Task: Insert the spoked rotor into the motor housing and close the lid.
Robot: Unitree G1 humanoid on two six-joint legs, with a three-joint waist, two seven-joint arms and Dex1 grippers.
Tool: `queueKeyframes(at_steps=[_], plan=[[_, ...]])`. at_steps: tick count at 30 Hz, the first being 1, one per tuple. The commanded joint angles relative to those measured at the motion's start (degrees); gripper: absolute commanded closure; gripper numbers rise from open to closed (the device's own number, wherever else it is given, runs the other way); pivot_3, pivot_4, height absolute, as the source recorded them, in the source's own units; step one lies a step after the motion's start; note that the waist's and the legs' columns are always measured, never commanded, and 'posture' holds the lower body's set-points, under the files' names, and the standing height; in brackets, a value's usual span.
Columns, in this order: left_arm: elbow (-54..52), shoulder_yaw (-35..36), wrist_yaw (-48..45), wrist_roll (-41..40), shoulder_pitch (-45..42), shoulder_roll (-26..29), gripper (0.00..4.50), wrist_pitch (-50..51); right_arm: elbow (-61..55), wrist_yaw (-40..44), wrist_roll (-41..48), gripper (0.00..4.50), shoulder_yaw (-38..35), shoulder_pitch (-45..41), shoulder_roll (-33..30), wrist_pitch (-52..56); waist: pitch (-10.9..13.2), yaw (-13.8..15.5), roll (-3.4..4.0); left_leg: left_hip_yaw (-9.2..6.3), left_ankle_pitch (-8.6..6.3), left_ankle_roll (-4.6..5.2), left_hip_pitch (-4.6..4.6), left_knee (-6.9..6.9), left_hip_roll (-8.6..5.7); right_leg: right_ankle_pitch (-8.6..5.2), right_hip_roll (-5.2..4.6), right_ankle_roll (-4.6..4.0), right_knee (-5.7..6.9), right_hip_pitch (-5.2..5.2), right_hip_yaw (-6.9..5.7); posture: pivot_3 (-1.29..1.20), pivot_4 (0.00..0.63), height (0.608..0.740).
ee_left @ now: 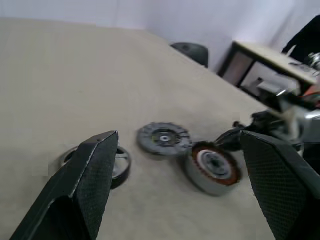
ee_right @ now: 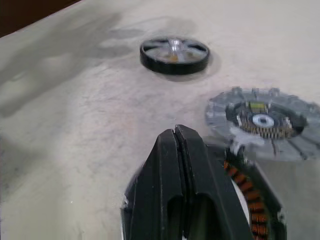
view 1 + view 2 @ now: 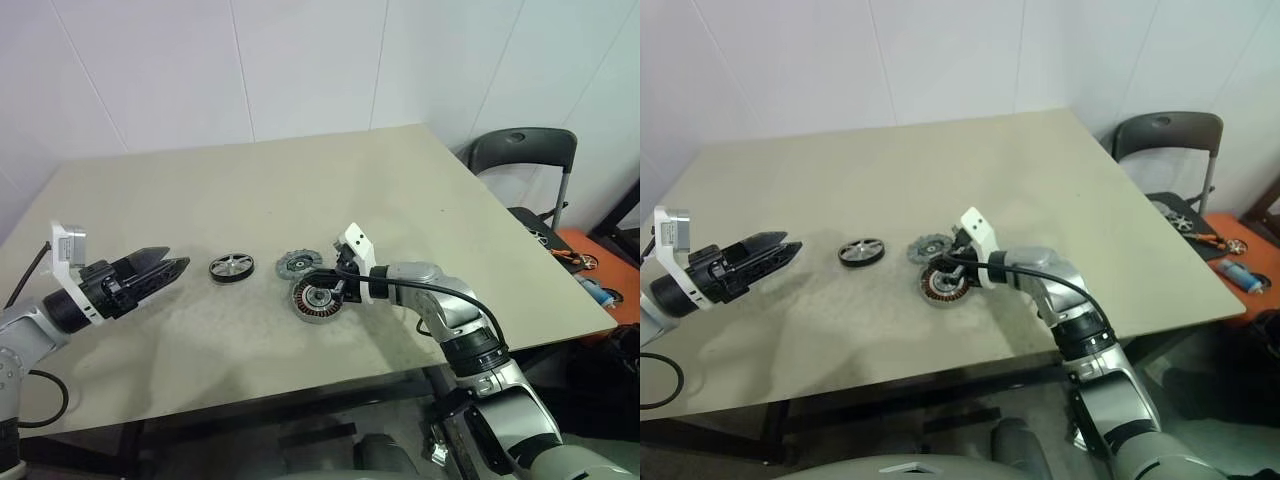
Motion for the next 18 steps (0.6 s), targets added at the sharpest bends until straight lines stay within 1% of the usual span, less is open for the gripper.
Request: queueKeyframes(at_steps=[1,2,3,4,7,8,10,12,16,18], plan=[[6.6,-16.0,6.5,38.9,5.5,5.7,0.39,-37.3,0.8,-0.4,-0.8,4.47,0.0,-0.6,0.4,-2.3,0.1,-0.2,0.27,0.04,0.00,-0.03,0.14,-0.06,0.00,0.01,0.00,-0.03,0.00,0.04,0.03,0.00,0.000,0.740],[8.8,-18.4,7.7,43.8,4.4,6.0,0.39,-44.5,1.6,-0.6,-1.0,4.47,-0.1,-0.9,0.7,-2.7,0.1,-0.1,0.27,0.19,0.04,-0.09,0.21,-0.21,0.00,0.01,0.02,-0.06,0.00,0.00,0.19,0.00,0.000,0.740],[10.4,-19.3,8.5,45.8,2.8,5.6,0.39,-48.6,2.1,-0.8,-1.1,4.47,-0.2,-1.2,1.0,-3.0,0.1,0.1,0.19,0.20,0.09,-0.18,0.21,-0.35,0.00,-0.04,0.02,-0.20,-0.02,-0.05,0.22,0.00,0.000,0.740],[12.7,-21.0,10.1,49.4,0.9,5.6,0.39,-54.4,2.7,-1.0,-1.2,4.47,-0.3,-1.5,1.3,-3.2,0.1,0.3,0.09,0.19,0.14,-0.26,0.17,-0.43,0.00,-0.03,0.03,-0.28,-0.04,-0.12,0.21,0.00,0.000,0.740],[19.6,-28.1,14.5,62.5,-3.6,6.8,0.39,-72.3,3.4,-1.6,-1.5,4.47,-0.3,-1.8,2.1,-3.7,0.1,1.5,0.03,0.10,0.17,-0.30,0.07,-0.52,0.02,0.09,0.03,-0.15,-0.07,-0.24,0.14,0.00,0.000,0.740],[21.3,-29.4,15.6,64.4,-5.2,6.3,0.39,-75.6,3.5,-1.8,-1.7,4.47,-0.2,-1.7,2.4,-3.8,0.1,1.7,0.05,0.11,0.17,-0.30,0.07,-0.56,0.02,0.09,0.03,-0.15,-0.11,-0.24,0.14,0.00,0.000,0.740],[24.3,-30.8,17.7,66.6,-8.0,5.1,0.39,-80.8,3.4,-2.1,-1.9,4.47,-0.2,-1.4,2.7,-4.0,0.1,1.7,0.06,0.13,0.17,-0.29,0.06,-0.64,0.01,0.10,-0.01,-0.15,-0.17,-0.26,0.15,0.00,0.000,0.740],[27.1,-31.8,19.3,67.5,-10.3,3.8,0.39,-83.5,3.1,-2.5,-2.0,4.47,-0.3,-0.8,2.7,-4.2,0.1,1.7,0.06,0.14,0.15,-0.27,0.05,-0.66,0.01,0.10,-0.01,-0.14,-0.18,-0.28,0.15,0.00,0.000,0.740],[31.5,-34.8,17.6,67.4,-11.0,2.2,0.39,-86.4,2.3,-3.4,-2.3,4.47,-0.3,0.5,2.5,-4.0,0.1,1.3,0.06,0.15,0.15,-0.25,0.04,-0.70,0.01,0.10,-0.01,-0.14,-0.12,-0.36,0.16,0.00,0.000,0.740],[31.8,-35.3,17.2,66.7,-10.4,1.5,0.39,-85.8,1.3,-3.6,-2.3,4.47,-0.5,1.3,2.2,-3.7,0.1,1.2,0.06,0.15,0.15,-0.24,0.04,-0.71,0.01,0.10,-0.01,-0.14,-0.11,-0.36,0.16,0.00,0.000,0.740]])
